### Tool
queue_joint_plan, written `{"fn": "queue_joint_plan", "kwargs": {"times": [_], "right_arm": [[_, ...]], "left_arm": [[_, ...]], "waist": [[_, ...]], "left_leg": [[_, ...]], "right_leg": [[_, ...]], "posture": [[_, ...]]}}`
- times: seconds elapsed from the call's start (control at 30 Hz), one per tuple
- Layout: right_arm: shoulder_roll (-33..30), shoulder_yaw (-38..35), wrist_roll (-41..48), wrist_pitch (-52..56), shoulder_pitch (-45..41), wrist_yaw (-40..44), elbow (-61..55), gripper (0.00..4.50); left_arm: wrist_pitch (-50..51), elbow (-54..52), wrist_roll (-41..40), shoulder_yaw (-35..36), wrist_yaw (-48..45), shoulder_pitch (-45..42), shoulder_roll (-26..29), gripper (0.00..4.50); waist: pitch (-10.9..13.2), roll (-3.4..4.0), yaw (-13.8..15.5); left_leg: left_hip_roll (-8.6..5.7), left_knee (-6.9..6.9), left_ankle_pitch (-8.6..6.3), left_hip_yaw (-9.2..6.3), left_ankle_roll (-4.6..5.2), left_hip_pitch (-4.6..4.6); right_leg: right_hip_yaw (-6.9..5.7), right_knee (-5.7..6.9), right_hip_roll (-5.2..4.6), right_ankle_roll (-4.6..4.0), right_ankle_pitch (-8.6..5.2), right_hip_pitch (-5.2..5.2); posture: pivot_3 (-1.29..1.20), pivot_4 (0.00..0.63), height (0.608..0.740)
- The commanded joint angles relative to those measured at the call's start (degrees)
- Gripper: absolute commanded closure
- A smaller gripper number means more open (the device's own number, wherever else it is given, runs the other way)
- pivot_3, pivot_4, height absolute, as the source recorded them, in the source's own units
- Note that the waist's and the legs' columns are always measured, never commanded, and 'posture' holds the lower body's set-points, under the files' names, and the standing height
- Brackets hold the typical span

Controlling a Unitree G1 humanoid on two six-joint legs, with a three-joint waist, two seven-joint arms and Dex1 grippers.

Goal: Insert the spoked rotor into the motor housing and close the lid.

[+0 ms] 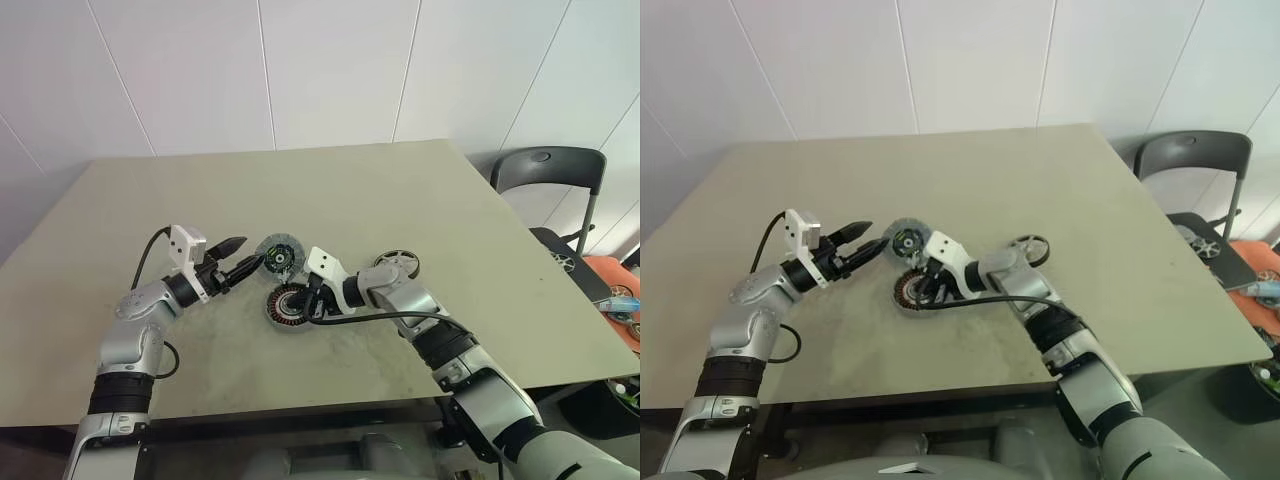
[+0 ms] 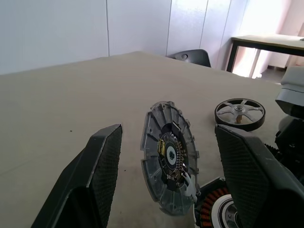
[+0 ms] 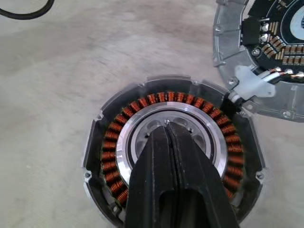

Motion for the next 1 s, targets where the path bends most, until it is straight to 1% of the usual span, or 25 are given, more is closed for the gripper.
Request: {"fn": "queue_joint_plan", "kwargs": {"times": [0.03, 0.23, 0.33, 0.4, 0.47, 0.6, 0.67, 0.8, 0.93, 1.0], "right_arm": [[-1.72, -1.4, -1.42, -1.6, -1.89, -0.45, 2.05, 4.48], [-4.68, -2.69, -2.1, -3.02, -3.12, -0.39, 4.37, 4.48], [-5.72, -2.0, -2.31, -2.88, -2.82, 0.71, 3.88, 4.48], [-5.59, -2.01, -1.91, -2.91, -2.38, 1.25, 3.21, 4.48], [-4.79, -3.57, 0.32, -2.26, -2.14, 2.02, 1.46, 4.48], [-3.25, -10.44, 7.48, 1.66, -3.24, 2.47, -2.65, 4.48], [-3.8, -12.69, 8.37, 2.71, -3.54, 1.2, -2.59, 4.48], [-5.17, -18.31, 10.96, 6.2, -3.11, -2.08, -3.54, 4.48], [-8.47, -29.37, 20.69, 15.96, -2.15, -3.85, -10.1, 4.48], [-10.33, -33.77, 24.86, 20.21, -1.75, -4.84, -12.88, 4.11]], "left_arm": [[-0.09, -2.12, -0.3, -0.05, -0.17, -0.55, 0.01, 1.2], [1.38, -4.53, -0.42, -0.63, 1.05, -0.26, -0.37, 1.2], [2.47, -5.73, -0.34, -0.98, 1.61, -0.21, -0.62, 1.2], [3.04, -6.29, -0.31, -1.19, 1.88, -0.29, -0.8, 1.2], [3.39, -6.69, -0.32, -1.36, 2.08, -0.3, -0.91, 1.2], [3.52, -6.89, -0.25, -1.74, 2.02, -0.11, -0.93, 1.2], [3.5, -7.05, -0.34, -1.92, 1.92, 0.13, -0.94, 1.2], [3.33, -7.33, -0.25, -2.44, 1.51, 0.67, -1.02, 1.2], [3.01, -7.13, -0.32, -2.89, 0.36, 0.88, -0.99, 1.2], [3.31, -6.92, -0.53, -3.17, -0.61, 1.07, -0.92, 1.2]], "waist": [[0.0, 0.0, 0.01], [0.0, 0.0, 0.24], [0.0, -0.01, 0.27], [0.0, -0.01, 0.11], [0.0, 0.0, -0.12], [0.02, 0.01, -0.16], [0.01, 0.01, 0.03], [0.02, 0.01, 0.26], [0.04, 0.03, 0.31], [0.04, 0.03, 0.3]], "left_leg": [[0.0, 0.01, 0.0, 0.0, 0.0, 0.01], [-0.01, 0.04, 0.0, 0.0, 0.0, 0.12], [-0.02, 0.07, 0.0, -0.01, 0.0, 0.22], [-0.03, 0.09, 0.0, 0.0, 0.0, 0.23], [-0.01, 0.06, 0.0, -0.01, 0.0, 0.24], [0.03, 0.0, 0.0, -0.01, 0.0, 0.16], [0.03, -0.01, 0.0, -0.03, 0.0, 0.15], [-0.01, 0.0, 0.0, -0.01, 0.01, 0.14], [-0.01, 0.0, -0.01, -0.02, 0.01, 0.06], [-0.01, -0.01, -0.02, -0.01, 0.04, 0.04]], "right_leg": [[0.0, 0.0, 0.0, 0.0, 0.0, 0.01], [0.0, -0.02, -0.01, 0.1, -0.06, 0.19], [0.0, -0.03, -0.02, 0.18, -0.12, 0.33], [-0.01, -0.06, -0.02, 0.19, -0.13, 0.36], [-0.01, -0.05, 0.0, 0.19, -0.13, 0.35], [0.0, 0.0, 0.03, 0.16, -0.1, 0.17], [0.0, -0.01, 0.02, 0.04, -0.03, 0.17], [0.0, -0.08, -0.02, 0.07, -0.05, 0.21], [0.0, -0.1, -0.03, 0.05, -0.04, 0.17], [0.0, -0.11, -0.03, 0.07, -0.05, 0.15]], "posture": [[0.0, 0.0, 0.74], [0.0, 0.0, 0.74], [0.0, 0.0, 0.74], [0.0, 0.0, 0.74], [0.0, 0.0, 0.74], [0.0, 0.0, 0.74], [0.0, 0.0, 0.74], [0.0, 0.0, 0.74], [0.0, 0.0, 0.74], [0.0, 0.0, 0.74]]}}
